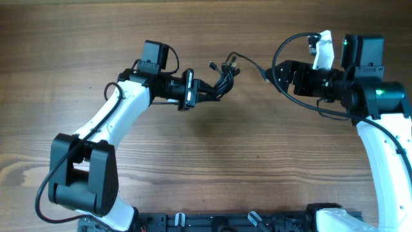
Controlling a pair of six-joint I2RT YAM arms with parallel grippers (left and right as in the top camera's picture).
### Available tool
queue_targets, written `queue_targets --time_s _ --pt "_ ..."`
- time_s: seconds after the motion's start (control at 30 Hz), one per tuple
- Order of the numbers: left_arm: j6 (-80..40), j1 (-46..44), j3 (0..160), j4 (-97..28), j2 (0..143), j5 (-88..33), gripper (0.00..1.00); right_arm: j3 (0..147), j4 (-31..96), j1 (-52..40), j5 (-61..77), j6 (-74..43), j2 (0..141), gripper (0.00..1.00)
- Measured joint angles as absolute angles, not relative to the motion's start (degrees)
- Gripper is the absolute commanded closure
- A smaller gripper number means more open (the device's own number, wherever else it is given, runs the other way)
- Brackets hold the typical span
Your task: Untangle cables
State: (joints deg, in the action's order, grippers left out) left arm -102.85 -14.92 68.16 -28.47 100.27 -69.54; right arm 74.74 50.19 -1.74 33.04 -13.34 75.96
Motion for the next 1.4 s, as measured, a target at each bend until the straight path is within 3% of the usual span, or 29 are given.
queue_targets --time_s 0.23,0.4,0.57,0.87,1.03,1.23,1.4 --pt "-107.5 -11.6 68.12 -19.66 100.27 -80.27 0.96 74.61 46.11 -9.93 33.69 -14.76 80.73 0.08" --pt "-111.85 -10.7 68.12 -14.74 100.27 -81.95 0.96 74.43 38.68 -16.14 33.61 -16.99 81.6 0.21" --pt "-113.93 -10.7 68.12 -14.68 100.27 -81.73 0.96 74.41 36.23 -17.21 32.08 -18.28 86.21 0.48" --pt "-114.37 -10.7 68.12 -14.55 100.27 -80.18 0.96 74.37 26.35 -19.35 34.15 -18.2 92.82 0.63" --pt "-114.37 -10.63 68.12 -14.55 100.27 -80.01 0.96 74.37 24.95 -20.16 34.39 -19.57 93.08 0.96" --pt "-114.8 -10.46 68.12 -14.92 100.27 -79.13 0.96 74.41 28.38 -20.21 34.06 -19.44 93.12 0.96" --pt "-114.83 -7.86 68.12 -15.03 100.27 -78.28 0.96 74.41 42.22 -19.4 35.88 -16.6 88.42 0.96"
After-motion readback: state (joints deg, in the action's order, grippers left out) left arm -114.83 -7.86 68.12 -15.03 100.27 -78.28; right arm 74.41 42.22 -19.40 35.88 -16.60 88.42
